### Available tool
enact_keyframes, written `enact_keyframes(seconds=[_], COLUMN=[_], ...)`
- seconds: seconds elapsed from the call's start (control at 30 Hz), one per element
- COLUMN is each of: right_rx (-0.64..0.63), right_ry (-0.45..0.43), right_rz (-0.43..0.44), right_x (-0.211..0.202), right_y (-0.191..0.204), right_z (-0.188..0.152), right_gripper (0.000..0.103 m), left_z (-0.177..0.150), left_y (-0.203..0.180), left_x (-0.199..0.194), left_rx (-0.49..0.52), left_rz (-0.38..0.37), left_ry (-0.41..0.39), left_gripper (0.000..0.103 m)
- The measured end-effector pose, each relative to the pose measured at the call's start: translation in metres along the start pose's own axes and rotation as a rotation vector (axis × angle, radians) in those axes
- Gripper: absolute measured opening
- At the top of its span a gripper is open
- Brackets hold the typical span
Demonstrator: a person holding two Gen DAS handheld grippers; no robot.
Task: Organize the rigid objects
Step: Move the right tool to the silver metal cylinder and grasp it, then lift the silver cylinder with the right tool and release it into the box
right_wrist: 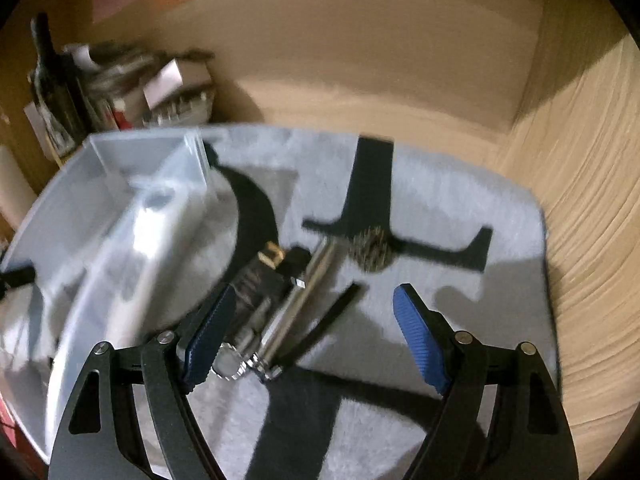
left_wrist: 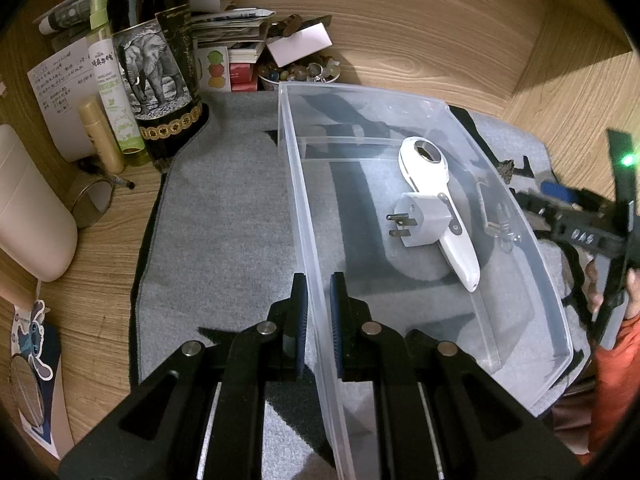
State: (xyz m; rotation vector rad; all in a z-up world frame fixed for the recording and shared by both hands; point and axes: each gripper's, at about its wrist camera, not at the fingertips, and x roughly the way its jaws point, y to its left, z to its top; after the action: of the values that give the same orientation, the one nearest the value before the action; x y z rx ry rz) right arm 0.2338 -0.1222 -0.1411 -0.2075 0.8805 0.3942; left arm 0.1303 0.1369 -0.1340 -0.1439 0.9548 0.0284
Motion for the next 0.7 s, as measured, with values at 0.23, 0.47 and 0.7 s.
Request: enact_keyframes(seconds=[0.23,0.47,0.7], right_rx=[0.038,0.03,0.026], right_ry=[0.053,0.046,0.021], right_rz=[0.007,-0.026,-0.027], right_x=[0.016,0.018,0.01], right_y=[-0.013,-0.015,-0.01], right_z=[-0.007,-0.012,-0.015], right_gripper=[0.056,0.044,0.014], left_z=[0.0,0.0,0.0], left_y=[0.0,0.0,0.0], left_x=[0.0,0.0,0.0], left_rx=[0.0,-0.001,0.0], left_rz=[-0.001,-0.001,0.0], left_ry=[0.0,0.0,0.0], left_gripper=[0.01,0.01,0.01])
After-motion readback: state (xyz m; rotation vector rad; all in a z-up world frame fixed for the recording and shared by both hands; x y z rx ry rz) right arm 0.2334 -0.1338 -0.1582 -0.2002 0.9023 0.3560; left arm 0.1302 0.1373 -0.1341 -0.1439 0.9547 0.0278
